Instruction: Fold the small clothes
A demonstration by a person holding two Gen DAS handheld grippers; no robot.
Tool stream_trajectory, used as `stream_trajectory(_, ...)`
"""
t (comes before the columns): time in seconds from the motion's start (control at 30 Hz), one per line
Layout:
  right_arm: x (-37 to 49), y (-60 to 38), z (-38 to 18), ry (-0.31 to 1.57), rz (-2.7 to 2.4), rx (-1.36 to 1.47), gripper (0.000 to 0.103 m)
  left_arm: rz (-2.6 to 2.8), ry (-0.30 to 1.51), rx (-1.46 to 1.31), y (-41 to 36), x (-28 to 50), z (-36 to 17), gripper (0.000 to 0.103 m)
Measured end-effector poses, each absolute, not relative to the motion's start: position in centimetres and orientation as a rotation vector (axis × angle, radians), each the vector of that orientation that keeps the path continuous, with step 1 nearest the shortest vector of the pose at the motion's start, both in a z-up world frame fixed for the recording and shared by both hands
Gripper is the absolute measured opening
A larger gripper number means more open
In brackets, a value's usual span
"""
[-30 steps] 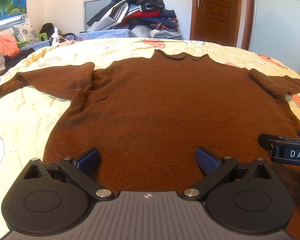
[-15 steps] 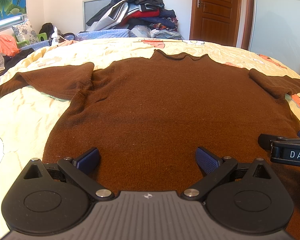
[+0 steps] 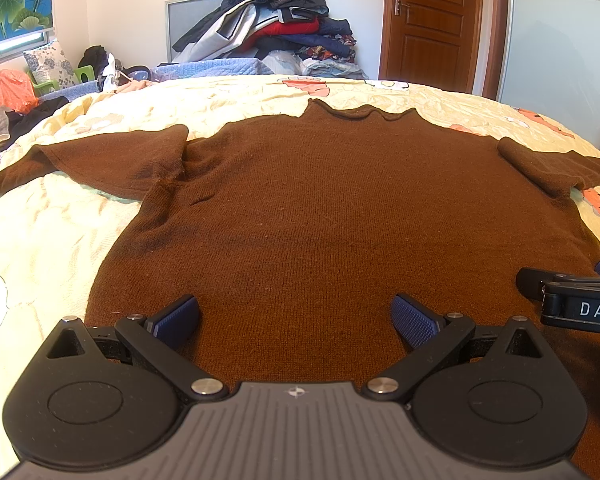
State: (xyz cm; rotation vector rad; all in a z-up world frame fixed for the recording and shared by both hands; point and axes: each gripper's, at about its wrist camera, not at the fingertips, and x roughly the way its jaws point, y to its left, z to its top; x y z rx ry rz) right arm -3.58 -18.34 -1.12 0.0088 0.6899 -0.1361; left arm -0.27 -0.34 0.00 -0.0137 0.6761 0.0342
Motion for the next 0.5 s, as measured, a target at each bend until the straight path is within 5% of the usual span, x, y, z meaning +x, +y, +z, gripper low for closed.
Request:
stream_trajectory(0.33, -3.1, -19.4, 0.8, 0.707, -0.034, 0.03, 0.102, 0.034, 0.676, -0.014, -0.3, -0.3, 0.0, 0.103)
stream_trajectory(0.5, -2.7, -28.6, 7.8, 0.403, 0.014, 0.228, 0.103, 0.034, 0.676, -0.014, -0.3, -0.3, 0.0, 0.103)
